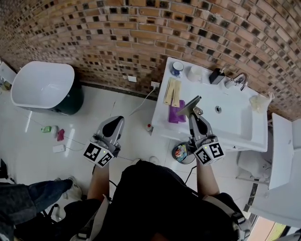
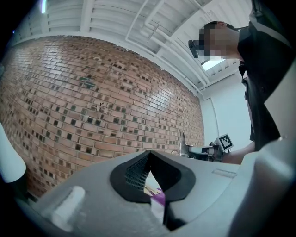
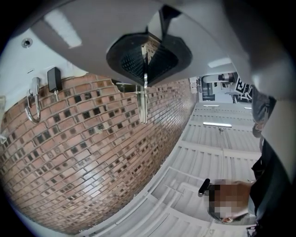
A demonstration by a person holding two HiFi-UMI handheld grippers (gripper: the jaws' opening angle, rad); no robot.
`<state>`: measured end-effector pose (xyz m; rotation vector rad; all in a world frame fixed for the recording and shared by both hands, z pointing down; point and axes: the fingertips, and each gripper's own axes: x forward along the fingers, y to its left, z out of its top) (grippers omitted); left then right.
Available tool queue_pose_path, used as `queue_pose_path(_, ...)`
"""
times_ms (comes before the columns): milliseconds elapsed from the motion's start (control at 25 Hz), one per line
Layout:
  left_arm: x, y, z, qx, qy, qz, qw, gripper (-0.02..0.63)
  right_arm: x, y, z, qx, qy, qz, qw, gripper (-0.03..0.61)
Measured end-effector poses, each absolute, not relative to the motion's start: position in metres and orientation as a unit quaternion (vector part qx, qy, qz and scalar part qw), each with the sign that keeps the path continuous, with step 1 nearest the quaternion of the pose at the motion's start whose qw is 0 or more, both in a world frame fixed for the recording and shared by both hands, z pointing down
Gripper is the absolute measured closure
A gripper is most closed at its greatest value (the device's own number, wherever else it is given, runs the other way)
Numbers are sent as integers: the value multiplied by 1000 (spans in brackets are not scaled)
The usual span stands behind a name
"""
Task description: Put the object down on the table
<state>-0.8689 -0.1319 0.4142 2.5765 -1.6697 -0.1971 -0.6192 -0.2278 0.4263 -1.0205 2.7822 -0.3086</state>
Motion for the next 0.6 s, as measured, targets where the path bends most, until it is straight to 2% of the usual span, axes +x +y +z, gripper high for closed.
queue_pose_path(600,-876,-152,405,891,-446,-77,32,617,-605,-179,403,-443,889,-73,91,574)
